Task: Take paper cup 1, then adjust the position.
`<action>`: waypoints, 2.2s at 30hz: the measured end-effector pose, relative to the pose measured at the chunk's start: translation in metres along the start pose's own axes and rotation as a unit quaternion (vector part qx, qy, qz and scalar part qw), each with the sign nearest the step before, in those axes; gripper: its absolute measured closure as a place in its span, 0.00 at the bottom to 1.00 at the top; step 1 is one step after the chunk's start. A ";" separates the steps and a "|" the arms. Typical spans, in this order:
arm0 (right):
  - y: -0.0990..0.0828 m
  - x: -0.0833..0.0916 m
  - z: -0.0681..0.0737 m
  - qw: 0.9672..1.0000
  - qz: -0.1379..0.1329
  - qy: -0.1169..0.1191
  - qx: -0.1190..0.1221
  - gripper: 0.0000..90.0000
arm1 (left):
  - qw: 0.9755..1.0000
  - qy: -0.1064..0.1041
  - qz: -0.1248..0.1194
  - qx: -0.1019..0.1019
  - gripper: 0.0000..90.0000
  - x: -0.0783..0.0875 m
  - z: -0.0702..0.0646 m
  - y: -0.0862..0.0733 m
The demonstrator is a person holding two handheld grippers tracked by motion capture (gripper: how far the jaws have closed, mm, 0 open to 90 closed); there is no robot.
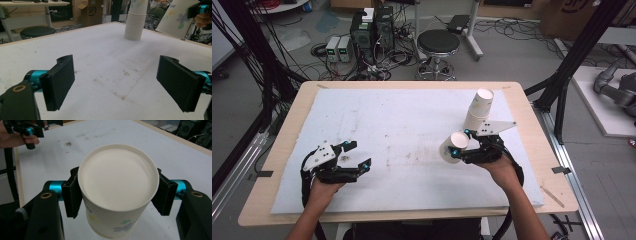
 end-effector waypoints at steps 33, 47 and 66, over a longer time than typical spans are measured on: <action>0.000 -0.029 0.022 0.997 -0.004 0.063 0.045 0.39 | 0.993 -0.105 0.017 -0.049 0.17 -0.026 -0.040 0.012; 0.004 -0.046 0.031 0.994 0.006 0.100 0.054 0.39 | 0.980 -0.187 0.024 -0.066 0.17 -0.055 -0.078 0.021; 0.014 -0.062 0.040 0.990 0.013 0.129 0.063 0.39 | 0.969 -0.231 0.044 -0.082 0.17 -0.078 -0.105 0.018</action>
Point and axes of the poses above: each handheld gripper's, and its own axes: x roughly backward along the jaws, y roughly out of its top, z roughly to its left, the point moved 3 cm from there along -x, roughly forward along the jaws, and after that the axes turned 15 degrees about y, right-handed, at the moved point
